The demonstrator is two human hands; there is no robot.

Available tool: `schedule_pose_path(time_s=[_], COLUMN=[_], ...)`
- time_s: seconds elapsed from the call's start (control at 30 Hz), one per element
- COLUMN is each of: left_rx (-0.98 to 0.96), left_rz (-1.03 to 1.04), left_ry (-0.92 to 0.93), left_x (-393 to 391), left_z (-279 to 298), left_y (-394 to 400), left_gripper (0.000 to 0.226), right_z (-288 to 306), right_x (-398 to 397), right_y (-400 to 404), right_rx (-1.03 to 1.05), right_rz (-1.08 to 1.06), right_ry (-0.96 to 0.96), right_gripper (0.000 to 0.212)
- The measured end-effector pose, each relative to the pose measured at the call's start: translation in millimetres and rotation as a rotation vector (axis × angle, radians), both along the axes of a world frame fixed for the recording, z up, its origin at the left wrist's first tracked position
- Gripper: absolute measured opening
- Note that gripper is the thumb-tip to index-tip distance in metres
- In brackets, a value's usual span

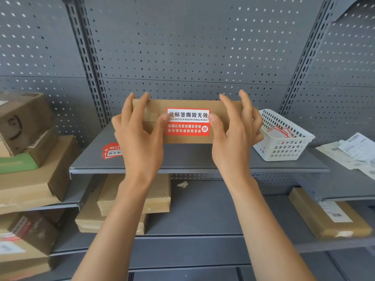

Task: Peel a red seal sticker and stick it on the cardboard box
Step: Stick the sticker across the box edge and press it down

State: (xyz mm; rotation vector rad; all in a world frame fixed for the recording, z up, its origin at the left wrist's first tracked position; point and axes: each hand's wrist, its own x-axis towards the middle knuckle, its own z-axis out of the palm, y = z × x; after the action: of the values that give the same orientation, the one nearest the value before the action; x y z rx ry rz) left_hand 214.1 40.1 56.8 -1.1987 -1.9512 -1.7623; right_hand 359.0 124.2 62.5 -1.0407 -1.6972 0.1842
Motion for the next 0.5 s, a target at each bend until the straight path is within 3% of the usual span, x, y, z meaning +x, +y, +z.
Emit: schedule_pose_path(time_s=[0.13, 0.3, 0.5], left_rx=[-0.019, -0.07, -0.067], left_rz=[0.001, -0.006, -0.051], left_ry=[0.043, 0.085, 0.092], left_x=[-0.4, 0.2, -2.8], left_z=[-1.2, -1.5, -1.0], left_y=[-2.0, -4.6, -10.1], left_gripper=[0.054, 0.085, 0.074], right_z=[1.7, 4.4, 1.4], right_x=[1.3, -0.2, 6.1], right_y=[-1.9, -3.8, 2.4], right_rx=[0.002, -0.014, -0.015], right_rz=[-0.006, 0.001, 0.069], right_ry=[-0.011, -0.057, -0.063], right_gripper=[0.043, 0.073, 0.061])
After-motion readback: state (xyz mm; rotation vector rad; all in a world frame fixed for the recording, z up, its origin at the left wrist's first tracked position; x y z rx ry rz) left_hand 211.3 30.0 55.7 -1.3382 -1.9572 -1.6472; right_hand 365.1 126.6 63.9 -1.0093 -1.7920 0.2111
